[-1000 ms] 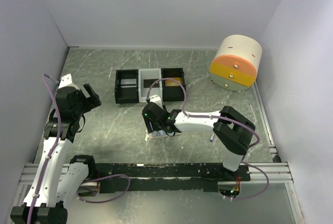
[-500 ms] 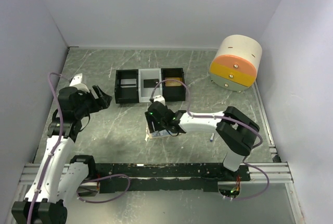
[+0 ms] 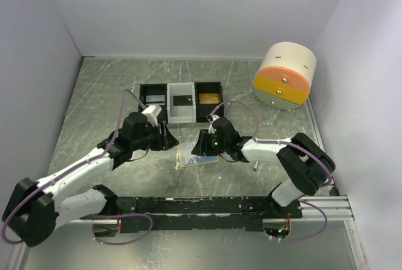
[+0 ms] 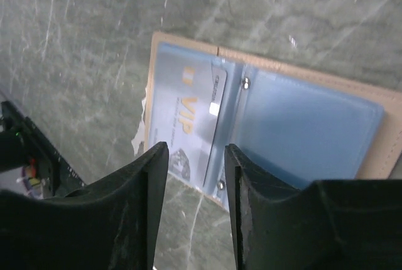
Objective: Take the credit cards out of the card holder
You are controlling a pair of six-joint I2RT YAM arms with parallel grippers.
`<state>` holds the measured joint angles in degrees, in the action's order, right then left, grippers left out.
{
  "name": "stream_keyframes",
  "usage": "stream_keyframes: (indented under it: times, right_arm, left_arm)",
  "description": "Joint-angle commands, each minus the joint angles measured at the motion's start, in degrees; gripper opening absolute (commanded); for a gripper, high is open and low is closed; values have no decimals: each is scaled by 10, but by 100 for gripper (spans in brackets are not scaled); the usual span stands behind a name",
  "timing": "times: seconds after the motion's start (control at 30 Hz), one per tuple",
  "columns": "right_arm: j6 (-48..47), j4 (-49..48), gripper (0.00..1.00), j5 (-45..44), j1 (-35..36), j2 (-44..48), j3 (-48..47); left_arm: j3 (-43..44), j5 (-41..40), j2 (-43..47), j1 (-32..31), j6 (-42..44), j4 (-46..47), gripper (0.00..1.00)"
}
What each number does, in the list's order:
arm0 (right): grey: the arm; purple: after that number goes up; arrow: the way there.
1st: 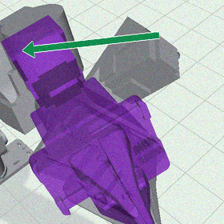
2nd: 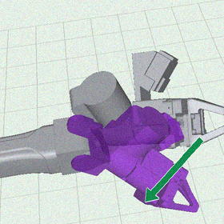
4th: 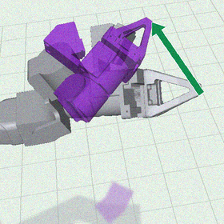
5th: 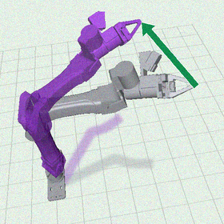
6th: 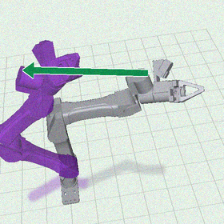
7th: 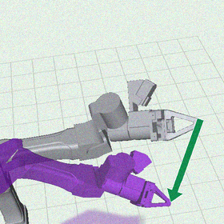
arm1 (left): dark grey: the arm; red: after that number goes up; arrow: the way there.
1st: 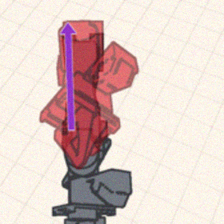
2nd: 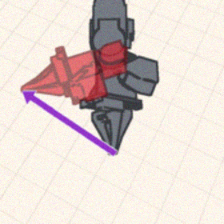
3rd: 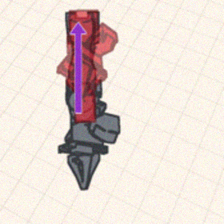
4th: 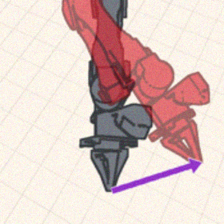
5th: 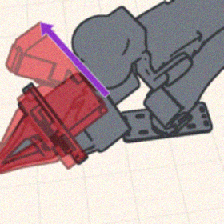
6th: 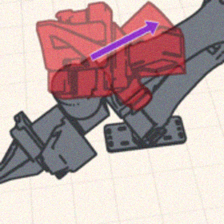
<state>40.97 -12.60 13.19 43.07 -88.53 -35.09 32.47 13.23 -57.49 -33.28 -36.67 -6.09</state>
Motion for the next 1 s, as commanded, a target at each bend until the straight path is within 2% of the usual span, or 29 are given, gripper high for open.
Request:
stream_keyframes:
  times: [0.0,0.23,0.5,0.57,0.77,0.97]
  right_arm:
    - [34,-76,40,79,-10,0,26]
    - [43,-80,33,78,-24,-9,39]
    - [64,-120,24,93,-50,-36,63]
    - [64,-122,22,85,-50,-43,64]
    - [75,-132,19,80,-56,-51,79]
    - [82,-137,16,78,-63,-48,86]
  left_arm:
    - [-17,-22,-69,-43,-54,87,54]
    - [-15,-20,-175,-97,-87,157,48]
    - [-8,-55,-242,-110,-98,163,42]
    - [-1,-71,-268,-112,-93,153,40]
    - [13,-105,-306,-132,-94,124,24]
    - [27,-167,-302,-146,-92,52,20]
